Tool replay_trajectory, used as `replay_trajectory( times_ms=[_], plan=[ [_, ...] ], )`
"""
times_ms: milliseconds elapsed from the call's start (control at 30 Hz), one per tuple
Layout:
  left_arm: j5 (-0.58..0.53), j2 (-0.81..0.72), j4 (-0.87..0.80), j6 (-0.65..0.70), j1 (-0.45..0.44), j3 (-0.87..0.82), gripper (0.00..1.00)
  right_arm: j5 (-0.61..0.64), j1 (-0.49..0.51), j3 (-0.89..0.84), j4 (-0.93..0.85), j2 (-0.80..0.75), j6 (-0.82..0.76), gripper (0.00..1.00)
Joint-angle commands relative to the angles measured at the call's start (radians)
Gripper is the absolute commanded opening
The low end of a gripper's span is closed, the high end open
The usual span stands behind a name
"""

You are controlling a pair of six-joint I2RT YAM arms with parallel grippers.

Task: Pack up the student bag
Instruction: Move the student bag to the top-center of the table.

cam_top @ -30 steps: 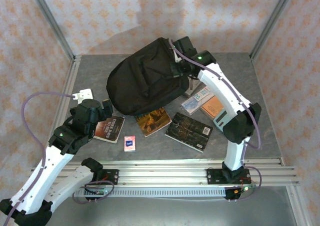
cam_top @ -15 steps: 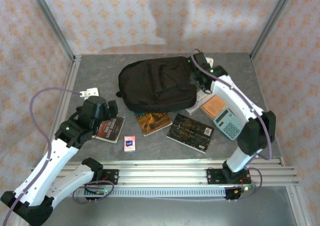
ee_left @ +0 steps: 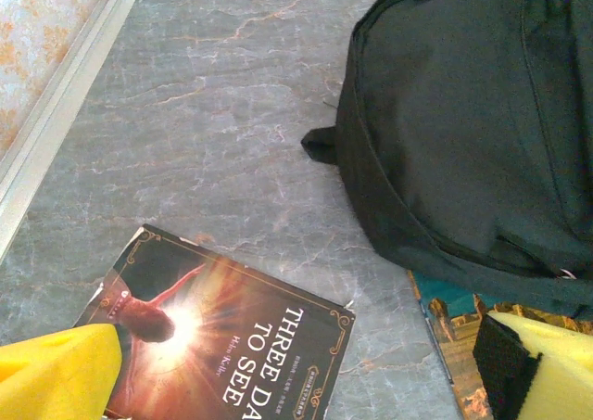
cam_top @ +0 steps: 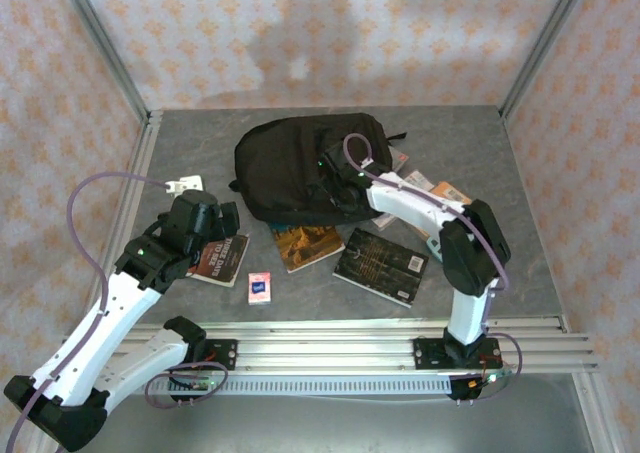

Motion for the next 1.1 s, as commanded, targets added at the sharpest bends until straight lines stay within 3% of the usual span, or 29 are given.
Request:
replay_trajectory(
  times_ms=[0, 167, 400, 500, 600, 667, 767, 867, 1067],
  plan=[
    [-0.009, -0.010, -0.008, -0.024, -0.002, 0.007, 1.00, -0.069, 0.018, -0.006, 0.092, 0.054, 0.142, 0.69],
    [0.011, 0.001, -0.013, -0.040, -0.002, 0.015, 1.00, -0.015, 0.027, -0.003, 0.060, 0.070, 0.135, 0.55],
    [0.012, 0.012, -0.018, -0.042, -0.002, 0.016, 0.99, 0.256, -0.020, 0.104, -0.184, -0.012, -0.113, 0.51],
    [0.011, 0.008, -0.019, -0.043, -0.002, 0.017, 0.99, 0.307, -0.082, 0.162, -0.289, -0.026, -0.199, 0.45],
    [0.004, 0.003, -0.018, -0.045, -0.002, 0.014, 0.99, 0.297, -0.112, 0.141, -0.309, -0.087, -0.190, 0.39],
    [0.003, 0.002, -0.015, -0.044, -0.002, 0.012, 0.99, 0.213, -0.100, 0.067, -0.221, -0.144, -0.139, 0.42],
    [0.004, 0.008, -0.012, -0.046, -0.002, 0.016, 0.99, 0.055, -0.064, -0.030, -0.076, -0.172, 0.014, 0.61],
    [0.005, 0.011, -0.013, -0.047, -0.002, 0.018, 0.99, 0.004, -0.004, -0.074, 0.038, -0.153, 0.139, 0.77],
    [-0.003, -0.009, -0.018, -0.049, -0.002, 0.010, 0.99, -0.061, 0.064, -0.070, 0.157, -0.046, 0.291, 0.83]
  ],
)
